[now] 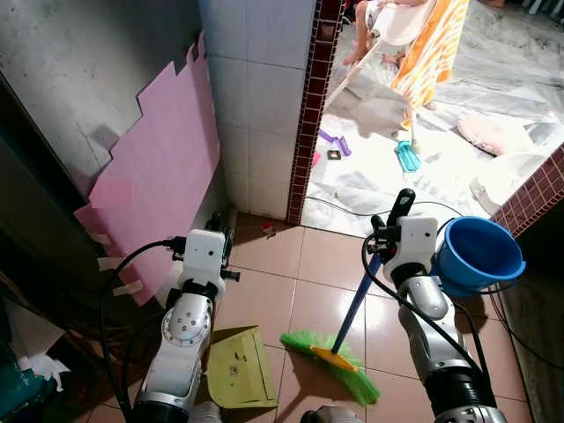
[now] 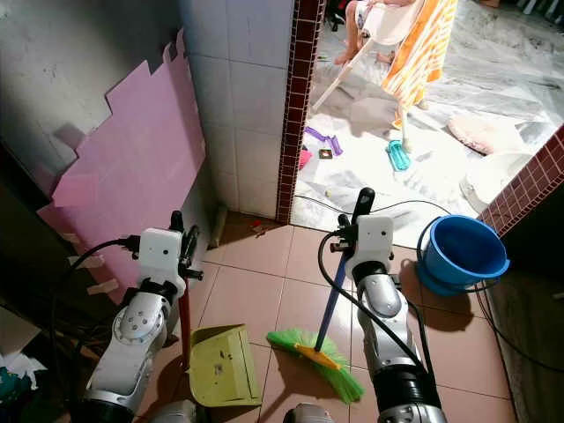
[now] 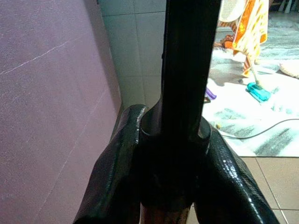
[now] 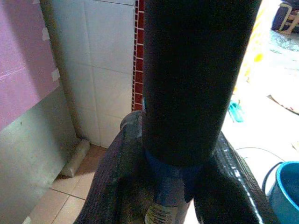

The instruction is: Sweep floor

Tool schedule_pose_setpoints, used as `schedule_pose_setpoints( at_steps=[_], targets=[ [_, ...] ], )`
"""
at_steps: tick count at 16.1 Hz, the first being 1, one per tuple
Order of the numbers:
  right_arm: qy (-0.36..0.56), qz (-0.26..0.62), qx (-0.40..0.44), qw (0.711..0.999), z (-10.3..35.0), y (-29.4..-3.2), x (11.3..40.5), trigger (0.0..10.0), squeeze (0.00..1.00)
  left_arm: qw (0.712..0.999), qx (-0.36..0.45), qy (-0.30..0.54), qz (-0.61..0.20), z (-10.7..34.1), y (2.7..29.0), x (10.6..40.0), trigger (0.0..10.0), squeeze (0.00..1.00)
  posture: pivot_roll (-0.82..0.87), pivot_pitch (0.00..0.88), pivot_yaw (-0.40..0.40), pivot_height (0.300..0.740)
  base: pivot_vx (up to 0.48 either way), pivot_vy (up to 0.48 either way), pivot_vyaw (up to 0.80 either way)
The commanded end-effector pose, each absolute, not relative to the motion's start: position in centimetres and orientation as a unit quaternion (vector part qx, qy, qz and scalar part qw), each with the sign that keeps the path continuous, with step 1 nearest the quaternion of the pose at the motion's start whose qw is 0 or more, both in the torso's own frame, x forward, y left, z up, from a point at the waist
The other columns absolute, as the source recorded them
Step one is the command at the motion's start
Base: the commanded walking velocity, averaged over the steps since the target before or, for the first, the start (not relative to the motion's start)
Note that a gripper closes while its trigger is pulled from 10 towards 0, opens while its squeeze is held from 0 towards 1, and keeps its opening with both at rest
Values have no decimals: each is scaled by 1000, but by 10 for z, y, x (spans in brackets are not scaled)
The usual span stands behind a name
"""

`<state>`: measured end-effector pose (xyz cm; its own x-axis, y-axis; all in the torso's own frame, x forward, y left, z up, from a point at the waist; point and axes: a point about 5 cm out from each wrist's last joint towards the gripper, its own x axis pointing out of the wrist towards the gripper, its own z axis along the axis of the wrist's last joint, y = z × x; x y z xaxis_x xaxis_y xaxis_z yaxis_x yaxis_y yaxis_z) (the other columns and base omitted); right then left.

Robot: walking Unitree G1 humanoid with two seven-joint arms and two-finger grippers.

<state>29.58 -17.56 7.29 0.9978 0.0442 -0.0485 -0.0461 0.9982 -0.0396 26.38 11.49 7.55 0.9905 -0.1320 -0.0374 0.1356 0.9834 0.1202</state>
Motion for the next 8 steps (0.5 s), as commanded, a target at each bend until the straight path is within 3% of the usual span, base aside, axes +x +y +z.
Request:
schedule_pose_setpoints(
  at_steps=[1,8],
  targets=[
    [41,16,-43,998,68,-182,294,10000,0,994,63,38,-80,67,109,262,10000,0,-89,18,-63,740,0,0,0],
    [41,17,-42,998,67,-182,294,10000,0,994,63,39,-82,66,109,261,10000,0,-89,18,-63,740,0,0,0]
  ],
)
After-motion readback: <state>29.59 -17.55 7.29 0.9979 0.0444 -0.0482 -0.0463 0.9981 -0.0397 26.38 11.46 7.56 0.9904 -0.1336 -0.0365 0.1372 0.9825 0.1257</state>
